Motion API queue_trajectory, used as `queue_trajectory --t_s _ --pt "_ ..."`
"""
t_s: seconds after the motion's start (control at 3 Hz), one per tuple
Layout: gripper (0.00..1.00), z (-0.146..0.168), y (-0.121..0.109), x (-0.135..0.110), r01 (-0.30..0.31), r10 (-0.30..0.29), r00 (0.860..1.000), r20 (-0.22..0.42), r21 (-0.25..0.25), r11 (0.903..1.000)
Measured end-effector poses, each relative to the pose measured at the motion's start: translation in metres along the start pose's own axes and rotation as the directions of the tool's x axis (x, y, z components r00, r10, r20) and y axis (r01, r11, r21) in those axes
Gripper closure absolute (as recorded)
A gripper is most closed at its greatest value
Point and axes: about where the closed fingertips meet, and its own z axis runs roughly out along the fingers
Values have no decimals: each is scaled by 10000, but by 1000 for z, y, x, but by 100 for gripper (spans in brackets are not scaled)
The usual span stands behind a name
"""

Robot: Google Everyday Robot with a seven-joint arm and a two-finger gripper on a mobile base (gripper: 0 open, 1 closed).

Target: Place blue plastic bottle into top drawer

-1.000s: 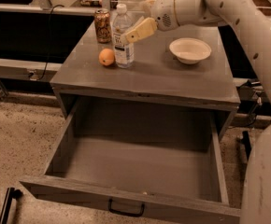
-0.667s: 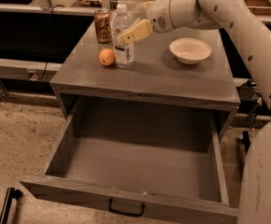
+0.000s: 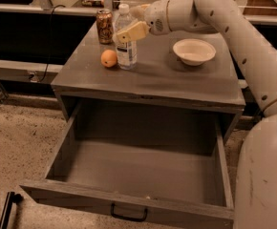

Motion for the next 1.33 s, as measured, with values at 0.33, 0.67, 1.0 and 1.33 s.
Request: queue_trajectory --t_s 0.33,0.67,1.0,1.33 --pt "41 1 -3 5 -226 227 9996 195 -50 9997" --pt "63 0 -2 6 -389 404 9982 434 -345 9986" --pt "87 -12 10 -20 188 -136 9985 537 -973 9951" --pt "100 -34 42 -52 1508 -1436 9883 506 -1932 9695"
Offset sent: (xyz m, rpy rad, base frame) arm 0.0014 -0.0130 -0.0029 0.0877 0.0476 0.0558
